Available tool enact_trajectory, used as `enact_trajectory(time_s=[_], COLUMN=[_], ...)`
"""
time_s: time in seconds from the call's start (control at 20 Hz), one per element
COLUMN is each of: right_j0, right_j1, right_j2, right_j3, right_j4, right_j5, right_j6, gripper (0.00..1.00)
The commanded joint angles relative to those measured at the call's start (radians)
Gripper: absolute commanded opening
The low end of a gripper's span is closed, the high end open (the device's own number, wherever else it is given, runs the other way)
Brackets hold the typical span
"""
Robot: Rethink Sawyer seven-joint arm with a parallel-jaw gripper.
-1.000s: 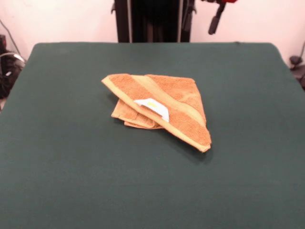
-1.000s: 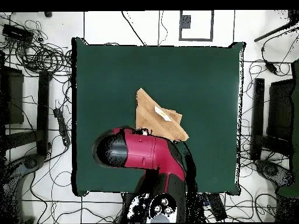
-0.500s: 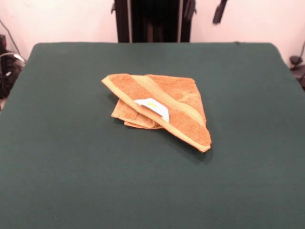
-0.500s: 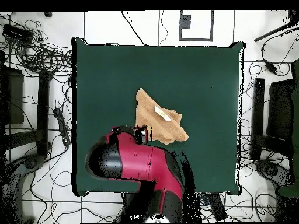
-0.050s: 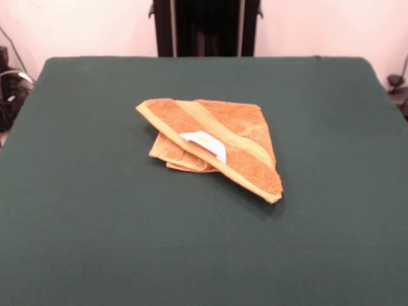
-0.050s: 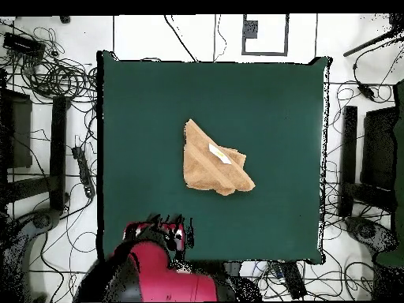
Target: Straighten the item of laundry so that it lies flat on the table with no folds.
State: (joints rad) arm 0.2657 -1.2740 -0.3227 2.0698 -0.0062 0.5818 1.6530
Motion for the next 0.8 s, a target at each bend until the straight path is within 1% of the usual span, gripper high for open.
enact_trajectory(time_s=[0.05, 0.15, 0.2, 0.25, 0.35, 0.45, 0.5, 0.55, 0.6, 0.7, 0.75, 0.8], right_j0=[0.082, 0.122, 0.127, 0.117, 0.120, 0.140, 0.121, 0.094, 0.061, 0.036, 0.029, 0.018], right_j1=[-0.222, -0.234, -0.237, -0.253, -0.270, -0.272, -0.261, -0.265, -0.255, -0.222, -0.216, -0.214], right_j2=[-0.038, -0.068, -0.072, -0.066, -0.062, -0.066, -0.056, -0.045, -0.026, -0.001, 0.010, 0.024], right_j3=[0.312, 0.289, 0.280, 0.291, 0.283, 0.239, 0.230, 0.251, 0.275, 0.286, 0.298, 0.315], right_j4=[-0.082, -0.161, -0.179, -0.156, -0.139, -0.183, -0.171, -0.126, -0.062, -0.041, -0.032, 0.004], right_j5=[0.191, 0.239, 0.265, 0.284, 0.333, 0.384, 0.385, 0.360, 0.326, 0.289, 0.250, 0.222], right_j6=[-0.049, -0.033, -0.034, -0.054, -0.048, -0.023, -0.039, -0.078, -0.116, -0.128, -0.134, -0.146], gripper=[1.00, 1.00, 1.00, 1.00, 1.00, 1.00, 1.00, 1.00, 1.00, 1.00, 1.00, 1.00])
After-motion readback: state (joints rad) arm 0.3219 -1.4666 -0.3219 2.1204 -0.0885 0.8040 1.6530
